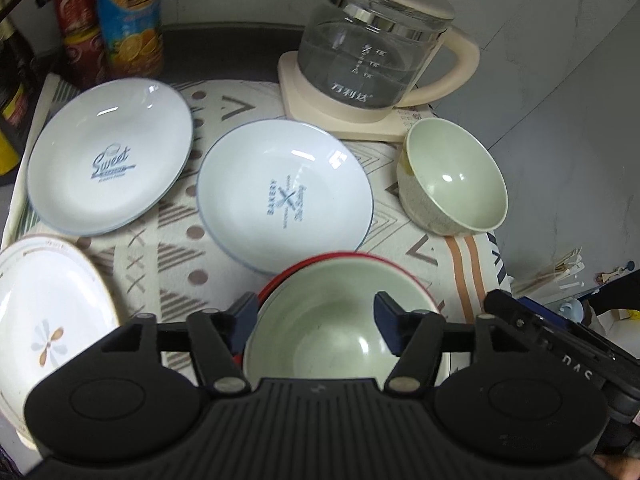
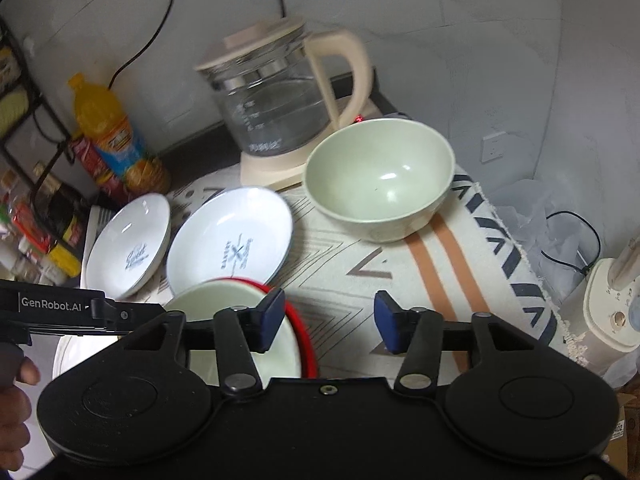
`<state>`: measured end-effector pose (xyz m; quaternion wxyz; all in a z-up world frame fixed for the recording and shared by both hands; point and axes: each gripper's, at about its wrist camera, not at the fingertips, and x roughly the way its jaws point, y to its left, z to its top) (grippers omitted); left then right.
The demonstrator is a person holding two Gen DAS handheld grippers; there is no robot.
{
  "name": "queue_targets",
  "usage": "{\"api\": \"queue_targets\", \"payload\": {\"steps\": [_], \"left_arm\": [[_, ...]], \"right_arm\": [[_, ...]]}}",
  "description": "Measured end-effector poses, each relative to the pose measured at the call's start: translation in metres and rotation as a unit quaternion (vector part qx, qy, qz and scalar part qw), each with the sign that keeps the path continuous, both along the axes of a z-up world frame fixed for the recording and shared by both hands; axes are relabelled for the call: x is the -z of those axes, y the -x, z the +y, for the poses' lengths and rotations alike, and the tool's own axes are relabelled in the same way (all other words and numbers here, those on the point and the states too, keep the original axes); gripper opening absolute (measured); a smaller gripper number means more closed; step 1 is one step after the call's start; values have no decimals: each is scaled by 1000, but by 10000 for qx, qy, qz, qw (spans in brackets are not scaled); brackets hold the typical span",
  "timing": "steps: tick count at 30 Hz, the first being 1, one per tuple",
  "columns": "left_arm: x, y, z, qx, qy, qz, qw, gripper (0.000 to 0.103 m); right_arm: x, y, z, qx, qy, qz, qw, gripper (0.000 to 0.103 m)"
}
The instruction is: Organize plates and bowls
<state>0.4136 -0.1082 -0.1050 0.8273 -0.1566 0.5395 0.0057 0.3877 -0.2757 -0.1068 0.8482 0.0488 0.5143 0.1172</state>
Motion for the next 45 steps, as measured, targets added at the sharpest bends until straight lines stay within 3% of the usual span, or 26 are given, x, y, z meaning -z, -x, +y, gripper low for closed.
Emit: {"api": "queue_targets", "payload": {"steps": [8, 24, 31, 34, 39, 45], "left_arm": [[0, -37, -25, 149, 68, -270, 9995, 64], [13, -100, -66, 145, 111, -313, 9993, 64], [26, -129, -74, -2, 399, -216, 9990, 64], [35, -139, -78, -224, 446, -99, 9987, 63], [51, -149, -87, -289, 600, 45, 9978, 58], [71, -161, -89, -520, 630, 312, 9962, 23]], "right_arm": [[7, -17, -26, 481, -82, 3, 9988, 62], [23, -63, -48, 1194, -227, -74, 9926, 62], [38, -81, -59, 1550, -275, 62, 9875, 62], [46, -88, -63, 1690, -370, 134, 9848, 54], [67, -96, -72, 2022, -528, 438, 9769, 37], [83, -103, -72, 2096, -684, 557, 9738, 32]]}}
